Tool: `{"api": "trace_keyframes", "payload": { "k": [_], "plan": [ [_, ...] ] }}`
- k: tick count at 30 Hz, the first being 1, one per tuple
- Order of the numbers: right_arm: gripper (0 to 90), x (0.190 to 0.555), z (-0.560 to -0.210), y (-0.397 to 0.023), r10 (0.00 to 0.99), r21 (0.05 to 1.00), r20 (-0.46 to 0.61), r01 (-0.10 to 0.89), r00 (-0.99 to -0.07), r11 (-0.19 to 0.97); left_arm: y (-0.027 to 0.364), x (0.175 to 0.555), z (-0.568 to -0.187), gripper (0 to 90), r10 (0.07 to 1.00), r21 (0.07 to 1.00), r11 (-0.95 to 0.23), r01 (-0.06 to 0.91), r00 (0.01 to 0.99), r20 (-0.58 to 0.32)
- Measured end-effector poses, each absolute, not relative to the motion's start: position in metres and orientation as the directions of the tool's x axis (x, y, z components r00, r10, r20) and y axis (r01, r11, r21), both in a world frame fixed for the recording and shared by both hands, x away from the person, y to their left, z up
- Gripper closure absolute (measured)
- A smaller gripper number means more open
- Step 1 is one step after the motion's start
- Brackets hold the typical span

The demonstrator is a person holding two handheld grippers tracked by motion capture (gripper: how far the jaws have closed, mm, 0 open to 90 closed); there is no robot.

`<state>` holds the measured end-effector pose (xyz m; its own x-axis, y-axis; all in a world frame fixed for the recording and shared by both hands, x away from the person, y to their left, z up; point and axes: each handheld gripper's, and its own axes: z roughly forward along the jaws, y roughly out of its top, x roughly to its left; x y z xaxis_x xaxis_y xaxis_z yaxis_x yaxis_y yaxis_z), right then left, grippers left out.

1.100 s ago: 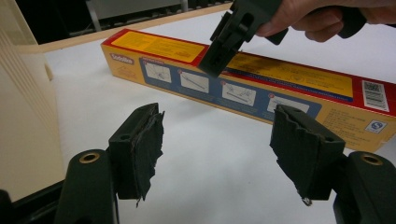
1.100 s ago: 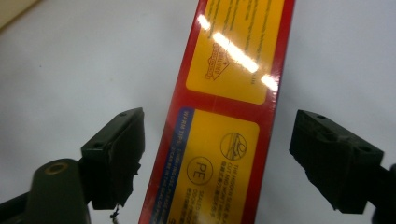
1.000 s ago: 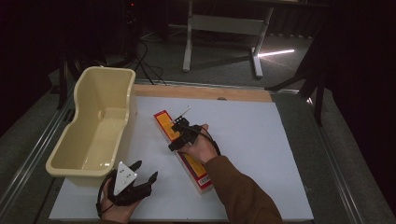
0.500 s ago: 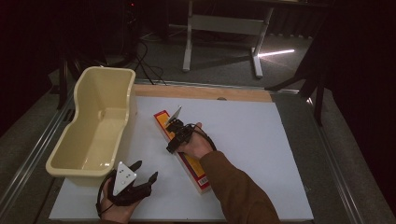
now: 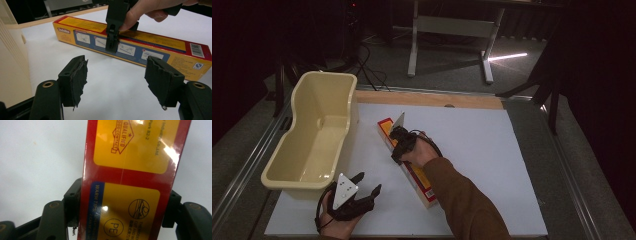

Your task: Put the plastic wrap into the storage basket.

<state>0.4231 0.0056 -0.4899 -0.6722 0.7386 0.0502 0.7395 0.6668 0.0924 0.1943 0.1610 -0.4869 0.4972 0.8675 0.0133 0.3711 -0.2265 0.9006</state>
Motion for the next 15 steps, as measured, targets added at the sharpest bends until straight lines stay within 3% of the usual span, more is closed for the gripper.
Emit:
{"api": "trace_keyframes", "payload": {
  "k": [15],
  "plan": [
    [39.1, 0.4255, -0.4827, -0.0025, 0.754, 0.079, 0.142, 0.767, -0.641, 0.637, 0.1613, 0.1944, -0.4869, 34.0, 0.868, 0.901, -0.226, 0.371, 0.497, 0.012]
  ]
}}
